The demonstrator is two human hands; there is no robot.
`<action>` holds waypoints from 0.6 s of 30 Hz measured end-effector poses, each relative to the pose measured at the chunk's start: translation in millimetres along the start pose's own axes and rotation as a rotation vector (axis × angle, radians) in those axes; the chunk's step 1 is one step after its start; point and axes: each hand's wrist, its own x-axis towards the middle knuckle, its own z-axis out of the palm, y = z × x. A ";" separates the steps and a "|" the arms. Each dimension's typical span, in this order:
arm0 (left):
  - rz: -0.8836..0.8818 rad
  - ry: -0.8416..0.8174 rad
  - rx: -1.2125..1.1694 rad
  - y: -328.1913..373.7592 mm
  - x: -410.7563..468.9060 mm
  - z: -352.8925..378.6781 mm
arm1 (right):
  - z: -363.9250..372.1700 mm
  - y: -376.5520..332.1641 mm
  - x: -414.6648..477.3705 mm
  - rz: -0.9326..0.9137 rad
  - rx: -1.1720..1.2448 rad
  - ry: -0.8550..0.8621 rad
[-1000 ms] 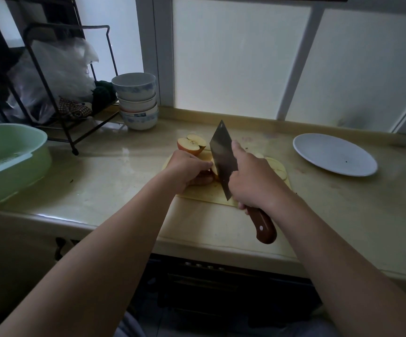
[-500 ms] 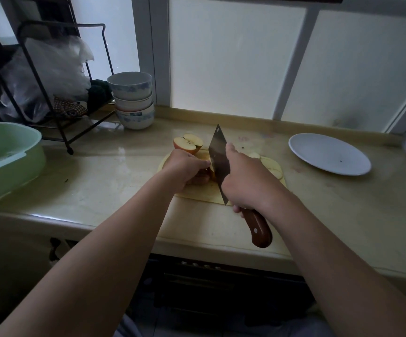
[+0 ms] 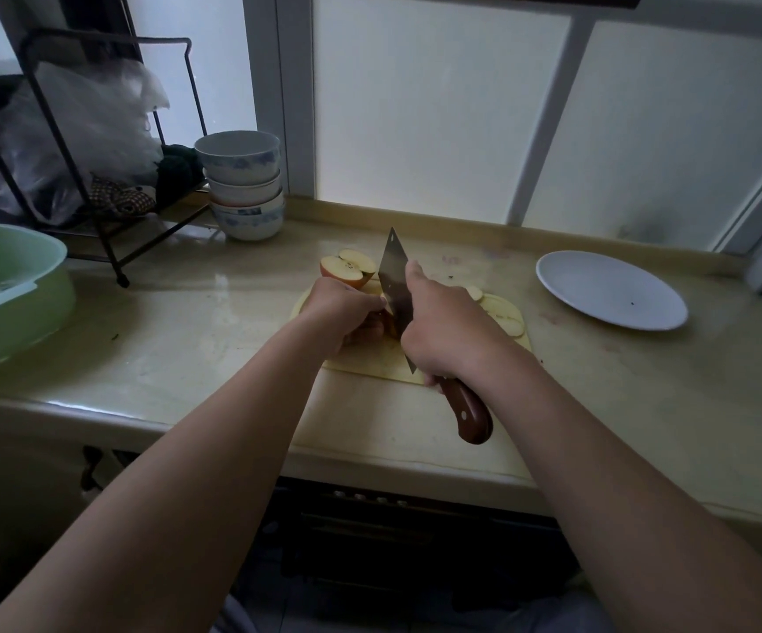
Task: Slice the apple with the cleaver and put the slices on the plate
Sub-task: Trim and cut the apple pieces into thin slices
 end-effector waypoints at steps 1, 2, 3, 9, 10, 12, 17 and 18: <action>-0.001 -0.001 -0.004 0.2 0.4 0.3 | 0.4 0.0 1.2 -0.002 -0.015 0.001; -0.002 0.002 -0.006 0.6 0.2 0.4 | 0.8 -0.3 2.0 -0.004 -0.033 0.003; -0.001 0.009 -0.008 0.7 1.1 0.1 | 1.3 -1.3 2.6 -0.006 -0.048 0.003; 0.041 -0.003 0.015 -5.1 3.7 -0.7 | 6.9 -2.5 -8.7 0.033 0.019 -0.003; 0.046 -0.015 0.016 -6.4 4.3 -1.8 | 7.4 -3.0 -11.5 0.042 0.033 -0.007; 0.057 -0.022 0.034 -7.4 4.3 -3.0 | 7.5 -4.6 -13.8 0.054 0.027 -0.006; 0.068 -0.007 0.066 -8.1 3.3 -2.1 | 6.8 -6.0 -8.8 0.058 0.006 -0.001; 0.065 -0.003 0.065 -8.0 3.5 -1.9 | 7.4 -5.6 -7.6 0.060 0.001 -0.001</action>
